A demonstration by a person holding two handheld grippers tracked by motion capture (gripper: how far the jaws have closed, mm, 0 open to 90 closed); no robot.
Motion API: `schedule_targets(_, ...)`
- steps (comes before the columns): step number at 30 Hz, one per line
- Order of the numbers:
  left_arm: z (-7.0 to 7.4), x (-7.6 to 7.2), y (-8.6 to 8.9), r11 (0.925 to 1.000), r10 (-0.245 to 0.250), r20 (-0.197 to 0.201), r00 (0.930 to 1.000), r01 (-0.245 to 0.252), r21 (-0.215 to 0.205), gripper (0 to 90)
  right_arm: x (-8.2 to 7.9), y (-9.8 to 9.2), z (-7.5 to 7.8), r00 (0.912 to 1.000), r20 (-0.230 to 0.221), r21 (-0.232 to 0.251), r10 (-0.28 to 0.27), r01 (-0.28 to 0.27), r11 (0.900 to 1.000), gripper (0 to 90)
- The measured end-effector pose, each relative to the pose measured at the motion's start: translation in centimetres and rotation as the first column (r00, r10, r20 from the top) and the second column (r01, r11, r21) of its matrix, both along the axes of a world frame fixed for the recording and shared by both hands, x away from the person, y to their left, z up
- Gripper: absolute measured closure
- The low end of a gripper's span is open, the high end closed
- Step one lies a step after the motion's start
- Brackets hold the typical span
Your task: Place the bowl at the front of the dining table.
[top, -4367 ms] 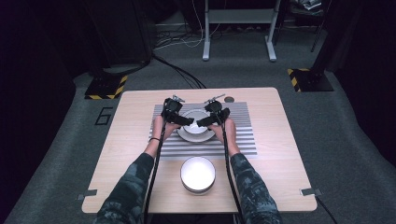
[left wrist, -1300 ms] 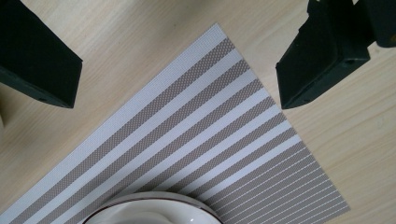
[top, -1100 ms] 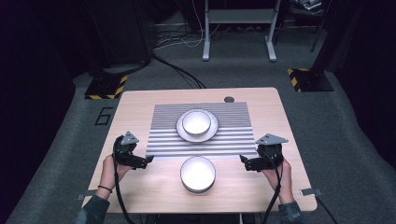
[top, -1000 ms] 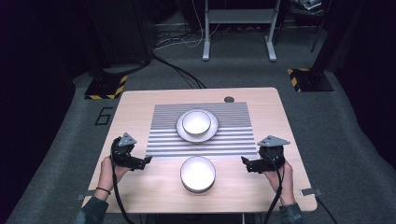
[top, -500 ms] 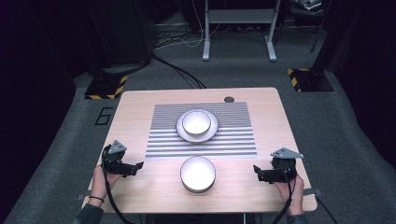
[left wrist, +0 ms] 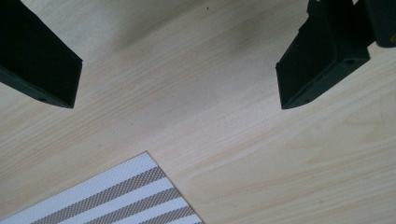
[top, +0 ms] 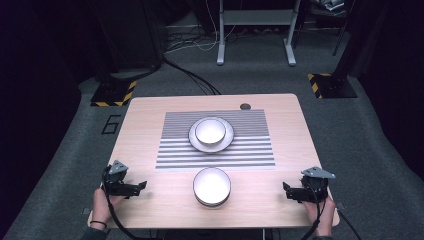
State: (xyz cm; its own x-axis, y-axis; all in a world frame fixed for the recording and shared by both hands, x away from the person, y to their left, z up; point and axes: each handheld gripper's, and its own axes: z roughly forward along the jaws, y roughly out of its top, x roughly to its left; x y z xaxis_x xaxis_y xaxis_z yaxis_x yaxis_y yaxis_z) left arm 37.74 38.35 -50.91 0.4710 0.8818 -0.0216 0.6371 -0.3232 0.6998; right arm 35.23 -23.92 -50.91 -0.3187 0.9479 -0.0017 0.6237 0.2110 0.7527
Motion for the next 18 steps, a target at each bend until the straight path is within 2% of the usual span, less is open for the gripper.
schedule_targets(7,-1.3,-0.2,0.6,0.9996,0.025,-0.014,0.9996,-0.025,-0.013,0.3,0.7,-0.9,-1.6,0.9987,-0.027,-0.015,-0.043,0.042,0.999,1.8)
schedule_targets(8,-1.4,-0.2,0.6,0.9997,0.026,-0.018,0.9995,-0.026,-0.004,0.3,0.8,-1.0,-1.7,0.9981,-0.037,-0.018,-0.048,0.048,0.999,1.8)
schedule_targets(11,-1.8,-0.2,0.7,0.9995,0.031,-0.018,0.9994,-0.031,0.005,0.2,0.9,-1.1,-1.6,0.9982,-0.023,-0.032,-0.056,0.055,0.998,1.9)
schedule_targets(15,-2.0,-0.3,0.8,0.999,0.045,0.002,0.999,-0.045,-0.007,0.3,1.3,-1.2,-1.9,0.998,-0.039,-0.032,-0.05,0.049,0.998,1.5)
schedule_targets(18,-2.2,-0.3,0.9,0.9979,0.065,0.023,0.9976,-0.065,0.002,0.1,1.7,-1.4,-2.1,0.998,-0.052,-0.017,-0.035,0.035,0.999,0.0)
